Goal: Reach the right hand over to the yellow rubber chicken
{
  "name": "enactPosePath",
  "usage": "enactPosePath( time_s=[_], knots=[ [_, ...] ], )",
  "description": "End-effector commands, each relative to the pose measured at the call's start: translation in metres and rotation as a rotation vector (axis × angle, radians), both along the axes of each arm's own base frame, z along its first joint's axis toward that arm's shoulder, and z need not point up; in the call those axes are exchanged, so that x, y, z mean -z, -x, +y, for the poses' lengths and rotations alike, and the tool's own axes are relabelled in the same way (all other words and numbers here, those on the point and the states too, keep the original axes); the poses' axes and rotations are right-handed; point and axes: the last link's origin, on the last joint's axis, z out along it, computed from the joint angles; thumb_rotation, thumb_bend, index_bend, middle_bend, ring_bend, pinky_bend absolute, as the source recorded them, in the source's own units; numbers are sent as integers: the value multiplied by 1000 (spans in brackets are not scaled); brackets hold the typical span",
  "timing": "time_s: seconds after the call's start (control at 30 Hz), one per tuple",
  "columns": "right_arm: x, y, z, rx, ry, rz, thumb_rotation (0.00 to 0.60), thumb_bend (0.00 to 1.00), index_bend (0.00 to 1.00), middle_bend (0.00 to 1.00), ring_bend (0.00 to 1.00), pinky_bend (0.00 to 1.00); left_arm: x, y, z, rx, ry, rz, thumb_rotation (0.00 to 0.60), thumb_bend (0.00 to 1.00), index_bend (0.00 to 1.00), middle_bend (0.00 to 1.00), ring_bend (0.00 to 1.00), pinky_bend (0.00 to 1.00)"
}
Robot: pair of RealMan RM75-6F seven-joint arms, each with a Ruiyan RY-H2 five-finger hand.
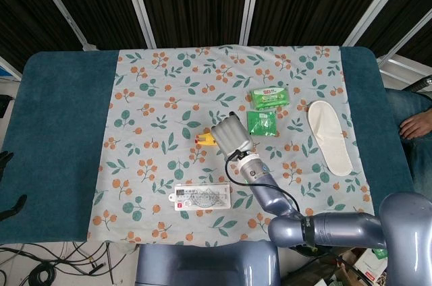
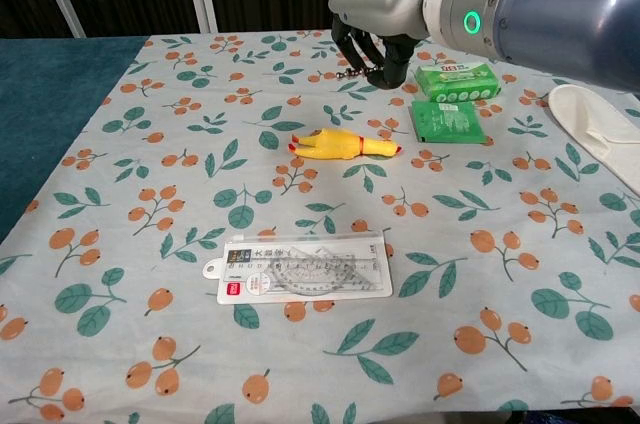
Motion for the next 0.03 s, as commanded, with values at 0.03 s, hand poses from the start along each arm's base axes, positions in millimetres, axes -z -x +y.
enactPosePath(
  time_s=[0.03],
  knots=[
    [0, 1, 0, 2, 2, 5, 600, 394, 559, 520, 530, 384, 0, 0, 0, 0, -1, 0, 600, 301, 37, 37, 33, 20]
  ],
)
